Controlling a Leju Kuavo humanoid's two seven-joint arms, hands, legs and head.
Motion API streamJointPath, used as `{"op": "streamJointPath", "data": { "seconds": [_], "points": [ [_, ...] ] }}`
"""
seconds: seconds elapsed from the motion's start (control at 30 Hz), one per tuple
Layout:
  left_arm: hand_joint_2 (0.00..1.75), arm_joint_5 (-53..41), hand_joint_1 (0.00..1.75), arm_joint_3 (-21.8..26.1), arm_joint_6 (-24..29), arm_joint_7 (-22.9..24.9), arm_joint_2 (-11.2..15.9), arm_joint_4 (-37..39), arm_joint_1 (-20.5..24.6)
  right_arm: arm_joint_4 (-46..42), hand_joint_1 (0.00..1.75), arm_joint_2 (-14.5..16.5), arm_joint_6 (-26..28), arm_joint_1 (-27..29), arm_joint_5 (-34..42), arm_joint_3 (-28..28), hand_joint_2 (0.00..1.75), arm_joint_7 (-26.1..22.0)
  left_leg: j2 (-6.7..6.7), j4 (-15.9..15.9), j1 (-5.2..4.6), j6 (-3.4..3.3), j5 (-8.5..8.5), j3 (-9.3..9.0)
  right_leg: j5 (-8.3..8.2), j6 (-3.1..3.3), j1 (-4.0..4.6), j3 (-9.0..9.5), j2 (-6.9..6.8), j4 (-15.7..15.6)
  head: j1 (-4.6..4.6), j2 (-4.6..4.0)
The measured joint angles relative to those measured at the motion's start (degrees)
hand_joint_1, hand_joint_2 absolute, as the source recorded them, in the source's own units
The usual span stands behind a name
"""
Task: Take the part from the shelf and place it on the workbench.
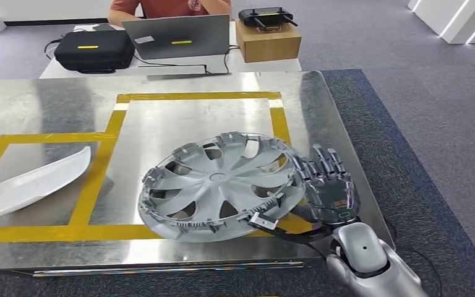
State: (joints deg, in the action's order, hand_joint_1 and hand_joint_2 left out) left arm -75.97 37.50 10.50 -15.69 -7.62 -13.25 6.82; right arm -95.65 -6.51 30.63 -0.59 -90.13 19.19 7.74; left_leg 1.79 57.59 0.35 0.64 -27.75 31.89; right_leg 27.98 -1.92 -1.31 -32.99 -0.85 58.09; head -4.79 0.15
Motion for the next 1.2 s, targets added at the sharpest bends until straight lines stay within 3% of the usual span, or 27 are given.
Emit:
{"op": "streamJointPath", "data": {
  "seconds": [0.87, 1.07, 1.2],
  "points": [
    [0.00, -1.2, 0.00, 1.1, -0.1, -0.6, 0.0, 0.0, 0.5, 8.8, 0.00, -8.2, -3.1, -5.5, 0.1, 0.2, 0.00, 11.2, 0.00, 0.2, -0.02, -0.11, -0.06, 0.06, -0.01, -0.01, -0.01, 0.01, -0.01, 0.0, 0.00, 0.00],
    [0.00, -1.5, 0.00, 1.1, -0.2, -0.6, 0.0, 0.0, 0.5, 9.5, 0.00, -12.5, -7.8, -8.8, 0.1, 4.0, 0.00, 21.6, 0.00, 0.2, -0.07, -0.12, -0.07, 0.10, -0.04, -0.06, -0.06, 0.00, 0.02, 0.0, -0.01, 0.00],
    [0.00, -1.5, 0.00, 1.2, -0.3, -0.7, 0.0, 0.0, 0.6, 10.4, 0.00, -14.9, -10.1, -11.3, 0.1, 7.5, 0.00, 25.2, 0.00, 0.2, -0.07, -0.14, -0.07, 0.11, -0.05, -0.08, -0.06, 0.00, 0.00, 0.0, 0.00, 0.00]
  ]
}}
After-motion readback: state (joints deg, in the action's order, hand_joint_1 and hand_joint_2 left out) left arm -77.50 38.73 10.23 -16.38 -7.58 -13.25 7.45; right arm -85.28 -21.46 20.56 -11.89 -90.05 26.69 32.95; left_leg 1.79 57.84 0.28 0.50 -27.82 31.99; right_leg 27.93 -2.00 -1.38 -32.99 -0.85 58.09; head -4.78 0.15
